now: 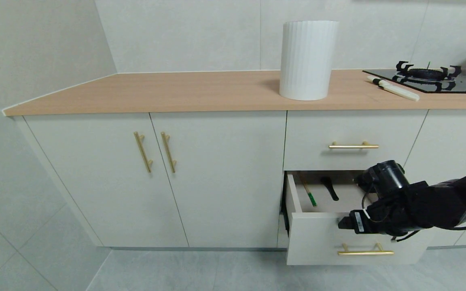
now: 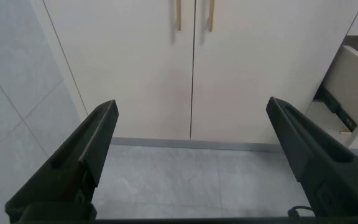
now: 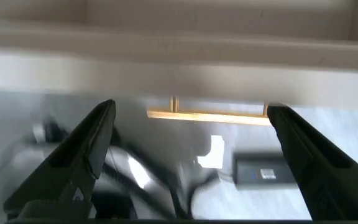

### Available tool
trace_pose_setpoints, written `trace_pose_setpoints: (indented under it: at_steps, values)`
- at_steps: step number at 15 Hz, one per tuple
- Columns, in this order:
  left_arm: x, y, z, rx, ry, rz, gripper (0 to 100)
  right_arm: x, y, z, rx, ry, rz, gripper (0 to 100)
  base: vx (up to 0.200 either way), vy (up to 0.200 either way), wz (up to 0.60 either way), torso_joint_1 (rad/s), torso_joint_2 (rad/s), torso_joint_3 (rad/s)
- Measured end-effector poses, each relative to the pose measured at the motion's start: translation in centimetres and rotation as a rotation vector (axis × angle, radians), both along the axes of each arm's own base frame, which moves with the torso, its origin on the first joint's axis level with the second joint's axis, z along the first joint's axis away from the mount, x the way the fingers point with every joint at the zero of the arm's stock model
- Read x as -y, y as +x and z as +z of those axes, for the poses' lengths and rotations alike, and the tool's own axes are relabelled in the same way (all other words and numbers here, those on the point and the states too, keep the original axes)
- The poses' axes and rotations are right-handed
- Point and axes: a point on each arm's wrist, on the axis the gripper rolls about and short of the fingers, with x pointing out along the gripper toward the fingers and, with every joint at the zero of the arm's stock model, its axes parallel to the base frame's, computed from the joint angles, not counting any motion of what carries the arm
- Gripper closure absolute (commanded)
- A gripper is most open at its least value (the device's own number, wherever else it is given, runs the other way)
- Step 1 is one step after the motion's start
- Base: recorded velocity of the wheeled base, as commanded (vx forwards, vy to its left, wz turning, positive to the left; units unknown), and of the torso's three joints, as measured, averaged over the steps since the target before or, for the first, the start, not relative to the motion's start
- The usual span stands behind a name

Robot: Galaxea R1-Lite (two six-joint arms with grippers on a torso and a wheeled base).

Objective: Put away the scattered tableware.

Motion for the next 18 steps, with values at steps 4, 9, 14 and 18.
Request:
trace_pose_setpoints:
  at_steps: [4, 9, 14, 18]
  values:
    - [0.0, 0.0, 0.0, 0.000, 0.000, 0.000, 0, 0.4, 3.6, -0.3, 0.122, 0.027, -0.044, 0, 0.000, 0.000, 0.00, 0.000, 0.00, 0.000]
    - [0.0, 0.0, 0.0, 0.000, 0.000, 0.000, 0, 1.2, 6.6, -2.4, 0.282, 0.023, -0.131, 0, 0.000, 0.000, 0.00, 0.000, 0.00, 0.000]
    - [0.0, 0.0, 0.0, 0.000, 0.000, 0.000, 0, 1.9, 8.2, -3.8, 0.364, 0.028, -0.197, 0, 0.000, 0.000, 0.00, 0.000, 0.00, 0.000]
    - [0.0, 0.0, 0.0, 0.000, 0.000, 0.000, 0, 2.3, 10.4, -4.6, 0.407, 0.081, -0.319, 0, 0.000, 0.000, 0.00, 0.000, 0.00, 0.000]
